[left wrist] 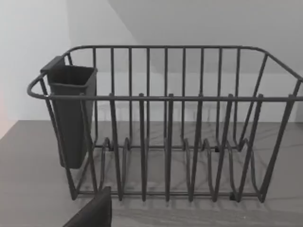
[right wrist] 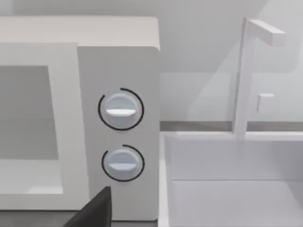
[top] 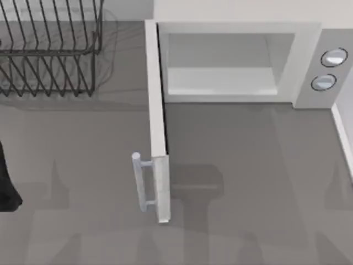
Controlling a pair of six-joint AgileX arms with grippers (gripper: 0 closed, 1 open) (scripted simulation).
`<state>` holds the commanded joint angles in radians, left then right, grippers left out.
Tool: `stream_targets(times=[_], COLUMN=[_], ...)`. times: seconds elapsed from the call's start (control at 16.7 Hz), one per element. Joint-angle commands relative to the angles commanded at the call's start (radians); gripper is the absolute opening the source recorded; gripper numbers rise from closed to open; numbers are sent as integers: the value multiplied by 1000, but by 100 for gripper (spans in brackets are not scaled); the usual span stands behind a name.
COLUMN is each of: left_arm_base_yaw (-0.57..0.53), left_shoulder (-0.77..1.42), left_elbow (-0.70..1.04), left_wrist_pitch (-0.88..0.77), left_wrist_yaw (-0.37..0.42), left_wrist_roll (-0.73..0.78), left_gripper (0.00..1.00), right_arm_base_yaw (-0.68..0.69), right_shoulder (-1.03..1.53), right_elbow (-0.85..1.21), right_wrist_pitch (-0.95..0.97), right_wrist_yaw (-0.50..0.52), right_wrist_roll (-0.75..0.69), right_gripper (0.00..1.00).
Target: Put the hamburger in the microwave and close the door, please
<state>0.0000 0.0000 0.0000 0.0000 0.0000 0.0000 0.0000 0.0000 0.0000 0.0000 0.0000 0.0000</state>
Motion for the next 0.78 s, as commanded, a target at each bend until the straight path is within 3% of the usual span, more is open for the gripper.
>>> stream_targets(times=[0.36,0.78], left_arm_base_yaw=[0,0], left_shoulder=[0,0], left_elbow=[0,0], left_wrist_pitch=[0,0], left_wrist_yaw=[0,0], left_wrist_roll=[0,0], left_gripper=[100,100], right_arm_base_yaw=[-23,-113], right_shoulder=[110,657], right_elbow=[79,383], right_wrist_pitch=[-102,-498], right_wrist_yaw=[0,2], right_wrist_roll=[-109,-626], right_gripper=[100,100])
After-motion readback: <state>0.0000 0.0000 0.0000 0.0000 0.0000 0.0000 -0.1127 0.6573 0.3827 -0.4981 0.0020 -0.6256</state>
